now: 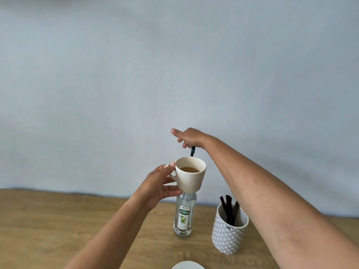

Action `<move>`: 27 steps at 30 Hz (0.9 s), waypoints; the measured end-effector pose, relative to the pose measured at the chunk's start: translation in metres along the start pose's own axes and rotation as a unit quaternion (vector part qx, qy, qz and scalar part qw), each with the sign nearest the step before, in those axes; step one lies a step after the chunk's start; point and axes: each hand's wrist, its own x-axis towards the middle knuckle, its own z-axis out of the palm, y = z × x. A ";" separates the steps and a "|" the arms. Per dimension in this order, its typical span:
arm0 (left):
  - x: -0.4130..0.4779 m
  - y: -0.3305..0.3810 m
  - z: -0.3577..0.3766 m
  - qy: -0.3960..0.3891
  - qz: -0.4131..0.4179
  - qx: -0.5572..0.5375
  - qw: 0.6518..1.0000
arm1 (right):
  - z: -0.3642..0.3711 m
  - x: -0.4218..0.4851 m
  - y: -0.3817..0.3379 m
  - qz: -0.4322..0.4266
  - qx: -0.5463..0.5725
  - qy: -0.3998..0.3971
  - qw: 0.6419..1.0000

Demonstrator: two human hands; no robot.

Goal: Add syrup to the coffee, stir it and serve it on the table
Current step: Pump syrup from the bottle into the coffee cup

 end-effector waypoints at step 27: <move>-0.003 0.006 0.007 0.004 0.003 0.000 1.000 | -0.002 0.002 0.000 0.004 -0.026 -0.027 0.999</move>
